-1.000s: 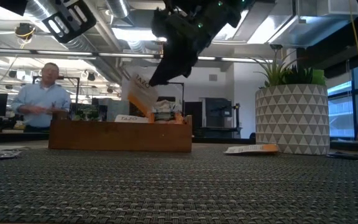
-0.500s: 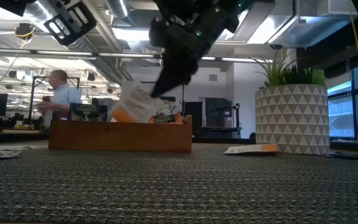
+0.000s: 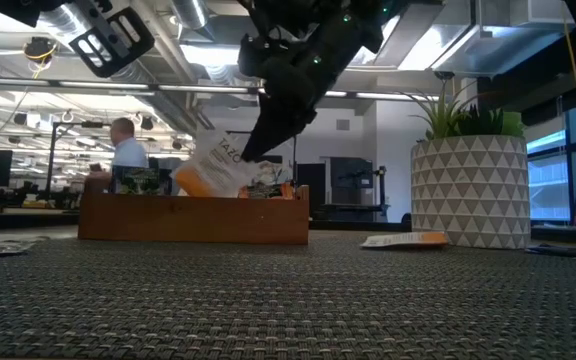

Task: Pick & Place Tea
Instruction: Adjust the white tea bag in the middle section of the wooden organizer, then put the white tea bag to the middle section of the wooden organizer

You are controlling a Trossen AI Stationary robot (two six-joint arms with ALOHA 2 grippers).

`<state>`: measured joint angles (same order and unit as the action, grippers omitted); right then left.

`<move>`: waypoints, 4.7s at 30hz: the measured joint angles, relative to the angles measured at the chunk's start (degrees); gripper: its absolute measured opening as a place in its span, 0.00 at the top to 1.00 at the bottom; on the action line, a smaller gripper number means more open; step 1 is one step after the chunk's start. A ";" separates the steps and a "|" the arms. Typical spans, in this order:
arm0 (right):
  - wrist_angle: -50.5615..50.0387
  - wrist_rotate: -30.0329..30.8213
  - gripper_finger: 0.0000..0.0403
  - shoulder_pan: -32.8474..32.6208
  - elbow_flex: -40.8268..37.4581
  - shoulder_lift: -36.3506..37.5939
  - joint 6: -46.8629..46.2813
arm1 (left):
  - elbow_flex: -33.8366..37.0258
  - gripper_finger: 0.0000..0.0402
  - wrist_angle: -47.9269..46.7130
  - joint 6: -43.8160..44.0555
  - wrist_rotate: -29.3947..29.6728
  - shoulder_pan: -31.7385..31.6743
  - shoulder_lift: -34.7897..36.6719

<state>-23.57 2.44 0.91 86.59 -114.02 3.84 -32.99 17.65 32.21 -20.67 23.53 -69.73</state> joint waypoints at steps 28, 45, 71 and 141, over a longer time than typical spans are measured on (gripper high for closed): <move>-14.89 -5.70 0.60 -5.75 0.02 6.25 -5.86 | 0.00 0.97 -1.07 -6.59 15.05 -0.33 -0.36; -18.81 15.96 0.60 -21.23 -21.33 15.55 -33.91 | -0.04 0.97 10.83 -13.94 18.58 -2.04 -11.98; -8.55 23.03 0.69 -26.72 -23.34 18.73 -5.46 | -8.33 0.97 18.44 -21.07 5.22 -6.51 -28.65; -6.50 45.53 0.97 -33.88 -25.06 14.58 23.34 | -8.31 0.97 34.56 14.33 6.15 -16.95 -28.55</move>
<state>-30.07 47.96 -32.97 61.53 -99.44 27.17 -41.30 52.22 46.54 -14.51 6.58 -98.28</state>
